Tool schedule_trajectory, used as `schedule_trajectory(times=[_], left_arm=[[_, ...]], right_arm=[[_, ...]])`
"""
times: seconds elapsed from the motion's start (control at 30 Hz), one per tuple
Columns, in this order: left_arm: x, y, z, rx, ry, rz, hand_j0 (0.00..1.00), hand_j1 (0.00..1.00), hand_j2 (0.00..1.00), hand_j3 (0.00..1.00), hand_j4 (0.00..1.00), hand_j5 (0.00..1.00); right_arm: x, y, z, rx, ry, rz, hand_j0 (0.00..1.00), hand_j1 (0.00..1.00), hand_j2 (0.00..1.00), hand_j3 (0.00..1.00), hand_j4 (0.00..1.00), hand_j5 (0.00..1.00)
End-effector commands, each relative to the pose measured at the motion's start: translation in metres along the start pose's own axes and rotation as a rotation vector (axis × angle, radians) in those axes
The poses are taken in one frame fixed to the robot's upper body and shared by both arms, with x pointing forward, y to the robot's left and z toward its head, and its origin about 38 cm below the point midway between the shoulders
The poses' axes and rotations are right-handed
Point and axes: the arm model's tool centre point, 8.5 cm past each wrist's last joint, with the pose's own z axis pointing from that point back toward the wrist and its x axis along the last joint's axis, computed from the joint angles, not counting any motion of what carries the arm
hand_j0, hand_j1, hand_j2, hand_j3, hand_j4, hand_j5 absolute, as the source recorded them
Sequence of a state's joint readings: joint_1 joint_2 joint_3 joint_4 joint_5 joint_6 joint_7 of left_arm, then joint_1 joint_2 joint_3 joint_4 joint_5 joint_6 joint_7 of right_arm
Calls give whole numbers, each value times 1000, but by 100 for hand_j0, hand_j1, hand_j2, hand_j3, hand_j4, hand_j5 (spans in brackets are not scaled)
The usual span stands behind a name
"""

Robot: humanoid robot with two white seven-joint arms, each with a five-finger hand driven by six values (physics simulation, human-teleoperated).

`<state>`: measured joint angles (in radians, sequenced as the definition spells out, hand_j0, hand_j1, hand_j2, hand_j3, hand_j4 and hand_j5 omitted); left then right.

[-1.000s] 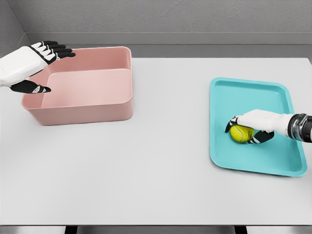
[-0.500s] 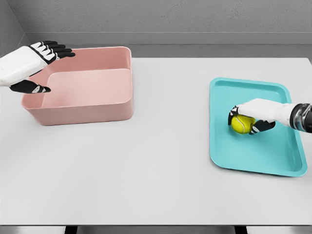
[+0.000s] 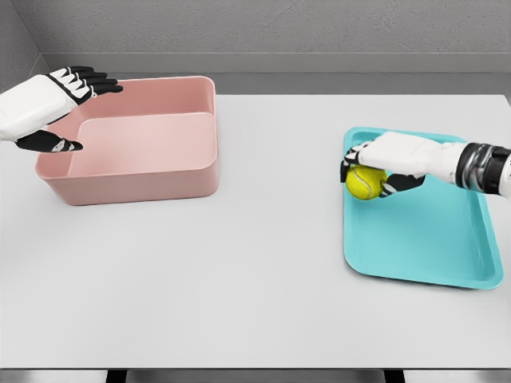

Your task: Put the tennis from the blue tray into the pink basket with both arms

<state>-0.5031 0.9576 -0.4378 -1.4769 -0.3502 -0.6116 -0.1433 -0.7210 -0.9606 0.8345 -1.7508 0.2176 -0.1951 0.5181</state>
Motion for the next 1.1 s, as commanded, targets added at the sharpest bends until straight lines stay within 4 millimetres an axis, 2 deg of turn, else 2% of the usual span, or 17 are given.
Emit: schedule_trajectory(times=[0.0, 0.13, 0.17, 0.47, 0.77, 0.9, 1.07], left_arm=[[0, 1, 0, 4, 1, 4, 100, 100, 100, 100, 100, 100], [-1, 2, 1, 5, 2, 3, 100, 100, 100, 100, 100, 100], [-1, 2, 1, 5, 2, 3, 100, 100, 100, 100, 100, 100], [-1, 2, 1, 5, 3, 1, 100, 100, 100, 100, 100, 100], [-2, 3, 2, 5, 6, 0, 100, 100, 100, 100, 100, 100], [-2, 3, 2, 5, 6, 0, 100, 100, 100, 100, 100, 100], [-2, 3, 2, 5, 6, 0, 100, 100, 100, 100, 100, 100]], right_arm=[[14, -2, -4, -13, -100, 41, 43, 43, 43, 43, 43, 43], [19, -8, -6, -29, -133, 60, 43, 43, 43, 43, 43, 43], [25, -11, -14, -42, -157, 59, 43, 43, 43, 43, 43, 43], [51, -23, -40, -89, -247, 56, 43, 43, 43, 43, 43, 43], [98, -22, -79, -109, -392, 31, 43, 43, 43, 43, 43, 43], [112, -23, -93, -112, -420, 17, 43, 43, 43, 43, 43, 43], [125, -17, -122, -77, -420, -5, 43, 43, 43, 43, 43, 43]])
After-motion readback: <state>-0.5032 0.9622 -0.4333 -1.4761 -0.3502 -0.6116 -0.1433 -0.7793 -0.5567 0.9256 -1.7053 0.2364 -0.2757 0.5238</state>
